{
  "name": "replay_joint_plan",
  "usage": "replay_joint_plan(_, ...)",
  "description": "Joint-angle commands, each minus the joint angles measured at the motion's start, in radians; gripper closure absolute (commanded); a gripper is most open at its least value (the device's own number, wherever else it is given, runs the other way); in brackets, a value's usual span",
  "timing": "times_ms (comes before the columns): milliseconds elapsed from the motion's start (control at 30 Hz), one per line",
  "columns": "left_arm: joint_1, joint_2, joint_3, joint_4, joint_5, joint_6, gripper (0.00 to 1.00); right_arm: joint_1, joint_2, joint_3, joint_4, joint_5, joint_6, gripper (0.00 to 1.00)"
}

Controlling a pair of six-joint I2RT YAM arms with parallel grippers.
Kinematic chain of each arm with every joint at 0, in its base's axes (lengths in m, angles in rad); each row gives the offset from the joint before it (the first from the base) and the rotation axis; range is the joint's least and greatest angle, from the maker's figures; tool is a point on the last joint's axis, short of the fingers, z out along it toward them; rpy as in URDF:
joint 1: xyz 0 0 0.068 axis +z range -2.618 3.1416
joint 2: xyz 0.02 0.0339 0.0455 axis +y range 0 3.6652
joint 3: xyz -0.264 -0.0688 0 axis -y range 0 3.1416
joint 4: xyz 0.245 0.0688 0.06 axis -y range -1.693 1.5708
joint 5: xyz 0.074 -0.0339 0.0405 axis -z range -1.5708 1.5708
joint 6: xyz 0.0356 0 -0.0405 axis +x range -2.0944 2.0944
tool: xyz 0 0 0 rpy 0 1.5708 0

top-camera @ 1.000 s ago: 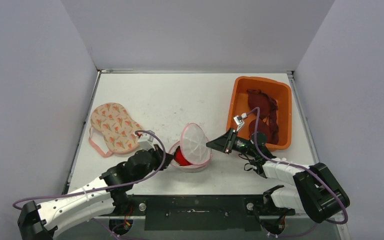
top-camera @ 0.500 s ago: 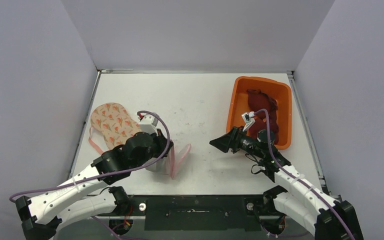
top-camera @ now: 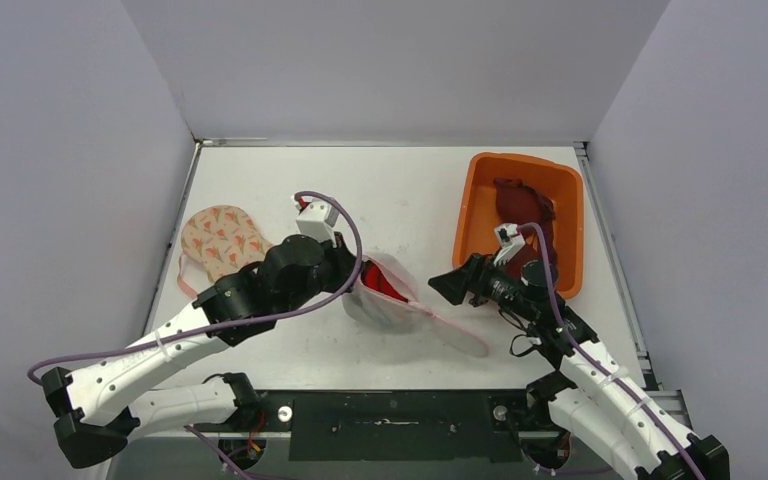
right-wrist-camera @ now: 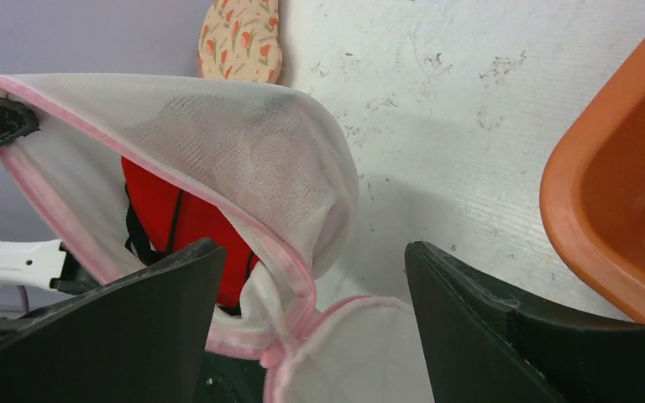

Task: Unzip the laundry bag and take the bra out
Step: Open the laundry bag at the center of the board.

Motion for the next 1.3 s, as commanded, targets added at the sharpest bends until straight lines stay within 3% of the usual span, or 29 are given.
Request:
replay_joint_plan(0,-0.004,-0.014,-0.058,0.125,-0.022,-0.029,1.0,0.017,-0.034,-0.011,0.008,0.054,0.006,0.19)
replay_joint_plan(167,0.001,-0.073,-0.292,0.218,-0.018,-0.155,1.0,0.058,-0.039,-0.028,-0.004,0.06,-0.018,0.2)
replay_joint_plan(300,0.001,-0.135,-0.439,0.241,-0.004,-0.242,1.0,0.216,0.007,-0.015,-0.038,0.171,-0.076,0.22)
replay_joint_plan(533,0.004,-0.249,-0.493,0.164,-0.045,-0.276,1.0,0.539,0.136,-0.007,-0.099,0.502,-0.067,0.23)
replay_joint_plan(700,0.007,-0.255,-0.503,0.157,-0.051,-0.279,1.0,0.662,0.285,-0.041,0.06,0.616,0.046,0.24)
replay_joint_plan(1000,0.006,-0.287,-0.559,0.148,-0.04,-0.311,1.0,0.654,0.48,0.022,0.159,0.812,0.094,0.25)
replay_joint_plan(1267,0.007,-0.334,-0.607,0.162,-0.042,-0.325,1.0,0.586,0.62,0.09,0.213,0.655,-0.001,0.38)
